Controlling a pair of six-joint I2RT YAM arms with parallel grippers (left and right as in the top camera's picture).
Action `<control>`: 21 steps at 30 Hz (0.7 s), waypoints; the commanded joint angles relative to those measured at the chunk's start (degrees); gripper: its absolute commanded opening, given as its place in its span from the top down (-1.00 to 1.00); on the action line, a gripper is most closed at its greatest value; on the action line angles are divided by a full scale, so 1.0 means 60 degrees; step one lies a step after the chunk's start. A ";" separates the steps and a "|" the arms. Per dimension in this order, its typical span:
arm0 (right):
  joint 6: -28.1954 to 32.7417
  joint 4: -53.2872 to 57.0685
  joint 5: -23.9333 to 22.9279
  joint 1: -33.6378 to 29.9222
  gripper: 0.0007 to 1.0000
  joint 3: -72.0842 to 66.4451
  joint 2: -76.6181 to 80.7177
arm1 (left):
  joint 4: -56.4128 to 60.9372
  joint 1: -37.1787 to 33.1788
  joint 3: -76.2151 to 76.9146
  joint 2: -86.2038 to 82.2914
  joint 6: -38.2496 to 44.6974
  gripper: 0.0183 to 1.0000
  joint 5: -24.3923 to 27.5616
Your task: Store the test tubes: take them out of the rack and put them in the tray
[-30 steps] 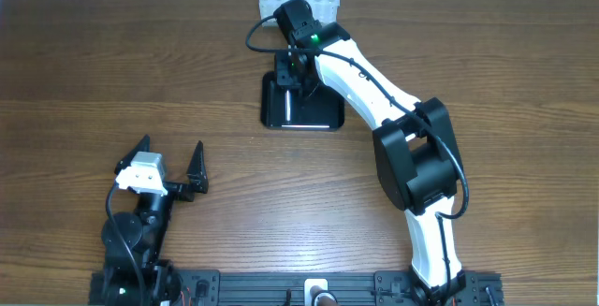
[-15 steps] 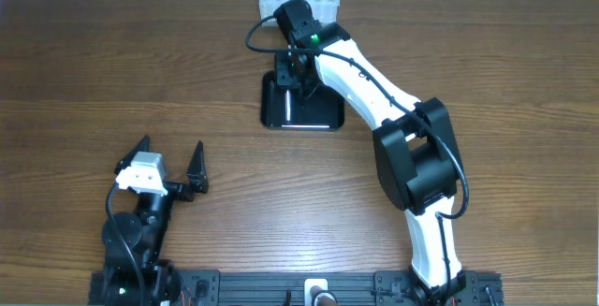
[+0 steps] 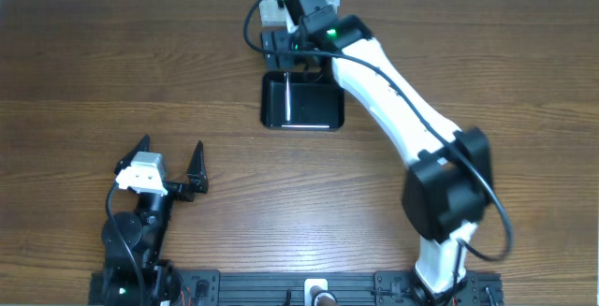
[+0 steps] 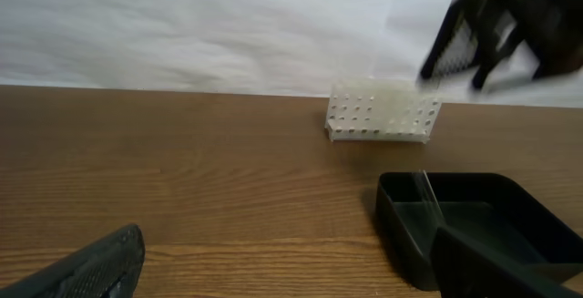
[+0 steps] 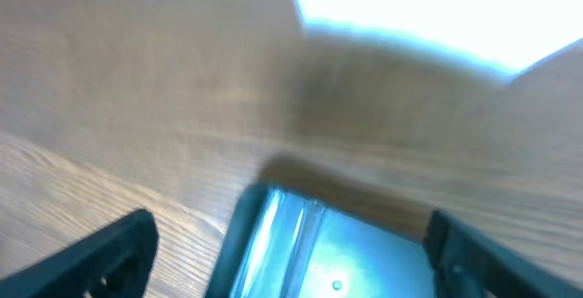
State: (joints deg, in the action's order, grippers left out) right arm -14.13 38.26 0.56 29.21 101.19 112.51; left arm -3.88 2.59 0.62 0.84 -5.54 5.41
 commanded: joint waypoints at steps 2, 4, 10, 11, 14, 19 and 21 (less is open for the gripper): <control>0.0856 -0.1209 -0.2419 -0.0321 -0.93 0.0055 -0.0433 | -0.0011 -0.0033 -0.0044 -0.0076 0.0106 -1.00 0.0095; 0.1249 -0.1752 -0.2550 -0.0433 -0.95 0.0055 -0.0193 | -0.0011 -0.0033 -0.0044 -0.0076 0.0106 -1.00 0.0095; 0.1406 -0.3381 -0.2852 -0.0856 -0.99 0.0055 0.0984 | -0.0011 -0.0033 -0.0044 -0.0076 0.0106 -1.00 0.0095; 0.1326 -0.3625 -0.2852 -0.0922 -0.99 0.0055 0.1195 | -0.0011 -0.0033 -0.0044 -0.0076 0.0106 -1.00 0.0095; 0.0994 -0.4153 -0.2852 -0.1089 -0.99 0.0055 0.1738 | -0.0011 -0.0033 -0.0044 -0.0076 0.0106 -1.00 0.0095; 0.0714 -0.4557 -0.2849 -0.1315 -0.98 0.0055 0.2342 | -0.0011 -0.0033 -0.0044 -0.0076 0.0106 -1.00 0.0095; 0.0714 -0.4692 -0.2849 -0.1388 -0.98 0.0055 0.2514 | -0.0011 -0.0033 -0.0044 -0.0076 0.0106 -1.00 0.0095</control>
State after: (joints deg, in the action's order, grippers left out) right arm -8.84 11.29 -15.49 21.56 101.54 126.41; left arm -3.88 2.59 0.62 0.84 -5.54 5.43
